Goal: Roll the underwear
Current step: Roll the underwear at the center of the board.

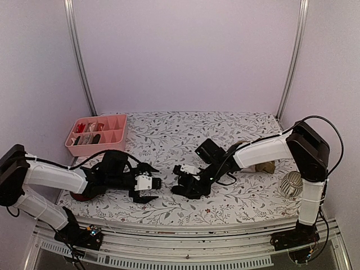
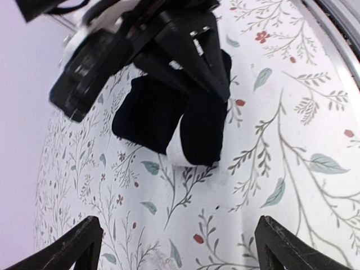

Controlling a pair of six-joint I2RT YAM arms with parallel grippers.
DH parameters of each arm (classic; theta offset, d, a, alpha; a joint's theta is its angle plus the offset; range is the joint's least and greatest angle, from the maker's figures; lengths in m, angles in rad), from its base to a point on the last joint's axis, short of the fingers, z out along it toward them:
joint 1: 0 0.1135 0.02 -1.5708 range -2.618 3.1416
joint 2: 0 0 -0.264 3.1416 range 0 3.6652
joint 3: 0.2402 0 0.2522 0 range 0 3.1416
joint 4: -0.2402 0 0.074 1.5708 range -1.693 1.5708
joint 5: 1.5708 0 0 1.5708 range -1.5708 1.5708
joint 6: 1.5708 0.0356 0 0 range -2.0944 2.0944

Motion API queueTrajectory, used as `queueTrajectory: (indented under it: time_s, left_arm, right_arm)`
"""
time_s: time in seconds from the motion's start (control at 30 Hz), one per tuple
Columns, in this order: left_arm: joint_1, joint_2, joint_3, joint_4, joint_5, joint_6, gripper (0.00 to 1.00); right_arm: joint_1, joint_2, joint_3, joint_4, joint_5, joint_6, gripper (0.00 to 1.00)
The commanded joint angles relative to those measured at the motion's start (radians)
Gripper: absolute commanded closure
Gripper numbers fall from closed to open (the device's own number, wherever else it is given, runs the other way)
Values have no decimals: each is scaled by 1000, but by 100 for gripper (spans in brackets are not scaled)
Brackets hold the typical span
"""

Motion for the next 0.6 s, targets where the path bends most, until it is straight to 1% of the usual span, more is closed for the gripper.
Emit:
queueTrajectory:
  time_s: [0.0, 0.07, 0.17, 0.3, 0.37, 0.47, 0.57]
  left_arm:
    - [-119, -7, -88, 251, -167, 37, 4]
    - [-155, 0, -105, 282, -201, 52, 5]
    - [-185, 13, -103, 283, -190, 71, 7]
    - [-220, 51, -56, 224, -161, 92, 10]
    - [-245, 90, -19, 197, -164, 88, 13]
    - [-284, 161, 29, 183, -211, 77, 17]
    - [-321, 236, 56, 204, -289, 65, 20]
  right_arm:
    - [-23, 37, 10, -54, -207, 10, 97]
    - [-34, 49, 10, -67, -240, 8, 97]
    - [-51, 66, 10, -78, -257, 11, 97]
    - [-79, 79, 10, -81, -287, 32, 97]
    - [-88, 82, 44, -90, -286, 45, 96]
    - [-101, 101, 62, -115, -300, 52, 96]
    - [-109, 119, 79, -131, -302, 53, 96]
